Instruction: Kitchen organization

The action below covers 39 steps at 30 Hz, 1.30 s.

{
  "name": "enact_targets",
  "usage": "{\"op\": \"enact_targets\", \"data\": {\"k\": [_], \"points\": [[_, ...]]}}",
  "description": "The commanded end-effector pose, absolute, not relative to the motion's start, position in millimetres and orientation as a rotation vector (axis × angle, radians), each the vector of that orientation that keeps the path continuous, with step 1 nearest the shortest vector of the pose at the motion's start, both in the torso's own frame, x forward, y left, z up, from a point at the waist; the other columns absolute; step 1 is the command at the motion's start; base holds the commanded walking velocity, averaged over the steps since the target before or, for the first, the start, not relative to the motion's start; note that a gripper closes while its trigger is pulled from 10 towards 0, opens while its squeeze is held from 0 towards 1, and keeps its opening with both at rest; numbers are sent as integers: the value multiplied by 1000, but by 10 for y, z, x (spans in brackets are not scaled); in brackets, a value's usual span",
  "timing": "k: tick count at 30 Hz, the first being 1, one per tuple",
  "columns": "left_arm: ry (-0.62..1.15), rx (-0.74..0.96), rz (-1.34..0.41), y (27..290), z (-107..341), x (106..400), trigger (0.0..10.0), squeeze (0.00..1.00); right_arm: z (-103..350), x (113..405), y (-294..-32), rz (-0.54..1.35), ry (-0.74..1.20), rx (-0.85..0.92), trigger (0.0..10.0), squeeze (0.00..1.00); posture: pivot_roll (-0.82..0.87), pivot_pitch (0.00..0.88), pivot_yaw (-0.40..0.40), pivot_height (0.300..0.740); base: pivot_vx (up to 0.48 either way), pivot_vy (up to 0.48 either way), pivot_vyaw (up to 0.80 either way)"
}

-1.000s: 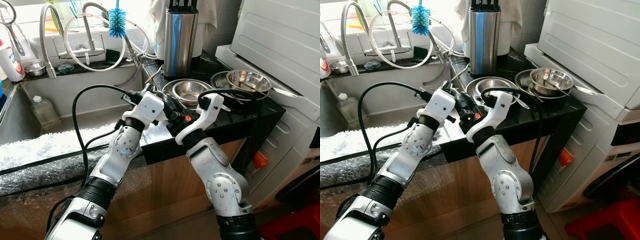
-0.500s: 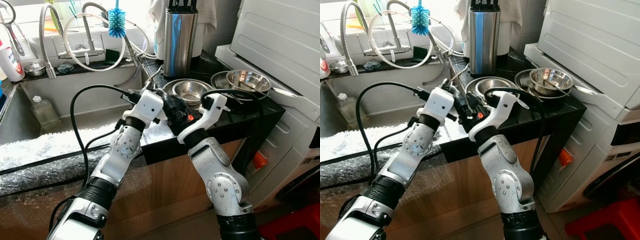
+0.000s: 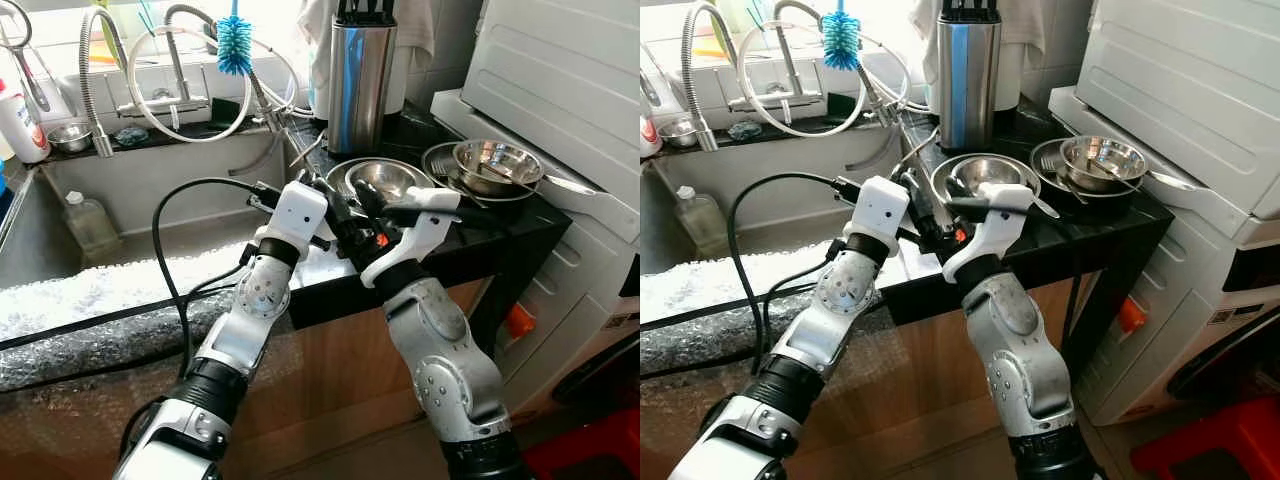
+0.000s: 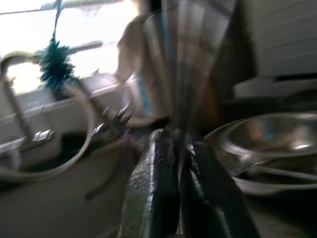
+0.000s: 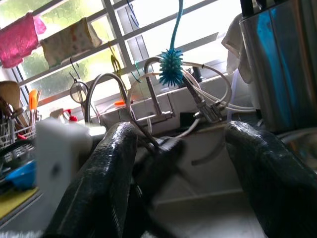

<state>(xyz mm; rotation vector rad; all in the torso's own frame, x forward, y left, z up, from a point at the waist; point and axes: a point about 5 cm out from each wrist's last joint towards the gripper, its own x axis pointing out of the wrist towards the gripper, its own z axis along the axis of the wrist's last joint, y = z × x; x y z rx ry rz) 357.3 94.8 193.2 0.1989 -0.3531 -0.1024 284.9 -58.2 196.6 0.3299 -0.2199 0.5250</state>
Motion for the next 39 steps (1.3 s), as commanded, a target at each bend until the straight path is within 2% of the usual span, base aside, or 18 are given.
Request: {"op": "enact_targets", "data": {"k": [1,14,25,31,39], "points": [[-333,168,-42,1087,1958,3625,10000,0,2056,2818,-587,532,-273,330,10000,0,-127,0,4,740,0,0,0],[-246,41,-30,1131,1914,3750,10000,0,1947,2772,-576,516,-265,304,10000,0,-136,0,8,740,0,0,0],[-153,-11,-80,1075,1939,3941,10000,0,1884,2740,-610,482,-315,157,10000,0,-149,0,25,740,0,0,0],[-57,-39,-42,1209,1893,4052,10000,0,1866,2690,-656,436,-355,106,10000,0,-167,0,42,740,0,0,0],[-14,-78,-21,1379,1897,4108,10000,0,1912,2636,-728,385,-409,128,10000,0,-181,0,46,740,0,0,0]]}}
